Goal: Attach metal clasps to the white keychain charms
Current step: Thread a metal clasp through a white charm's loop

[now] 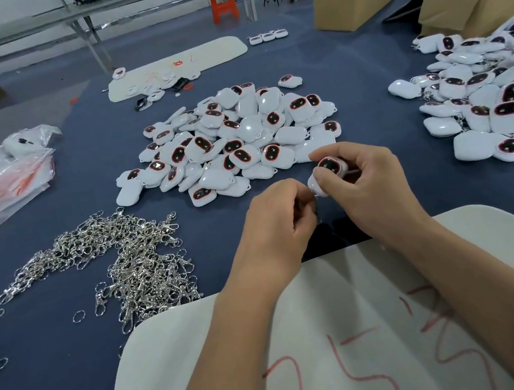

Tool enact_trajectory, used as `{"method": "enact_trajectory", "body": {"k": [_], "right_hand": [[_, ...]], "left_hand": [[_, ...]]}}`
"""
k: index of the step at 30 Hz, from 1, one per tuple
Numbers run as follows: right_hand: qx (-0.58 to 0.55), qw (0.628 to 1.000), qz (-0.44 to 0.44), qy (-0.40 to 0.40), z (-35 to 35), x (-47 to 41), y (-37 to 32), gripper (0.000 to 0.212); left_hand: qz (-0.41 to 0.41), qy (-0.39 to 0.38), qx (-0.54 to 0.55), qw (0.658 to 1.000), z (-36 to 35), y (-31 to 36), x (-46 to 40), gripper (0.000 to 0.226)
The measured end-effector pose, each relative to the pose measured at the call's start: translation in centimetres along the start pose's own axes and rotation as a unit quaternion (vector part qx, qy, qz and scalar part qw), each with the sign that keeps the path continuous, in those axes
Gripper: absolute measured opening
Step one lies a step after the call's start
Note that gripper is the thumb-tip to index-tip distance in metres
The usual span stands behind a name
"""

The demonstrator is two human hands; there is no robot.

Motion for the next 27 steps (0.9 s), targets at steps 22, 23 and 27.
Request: {"method": "enact_trajectory", "body": {"k": [22, 23, 27], "right_hand": [[0.022, 0.999, 0.045, 0.015, -0.11, 0.48, -0.52, 0.012], [0.021, 0.999, 0.044, 0.015, -0.13, 0.5, -0.45, 0.011], [-0.005, 1.0, 0.02, 0.02, -0.18, 0.32, -0.06, 0.01]], "left_hand": [[0.03, 0.023, -0.05, 0.998, -0.3, 0.5, 0.09, 0.012], [0.03, 0.025, -0.053, 0.998, -0.32, 0.51, 0.11, 0.012], [0.009, 0.042, -0.048, 0.998, -0.36, 0.5, 0.17, 0.012]]}}
Point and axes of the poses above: each hand's wrist, its own x-axis away from the middle knuckle, its own z-axis out of the back of the hand, y = z × x, the point moved 1 cm from there along -x, towards the middle knuckle, and after that the axes turned 12 degrees about y, right-handed, at the moved point
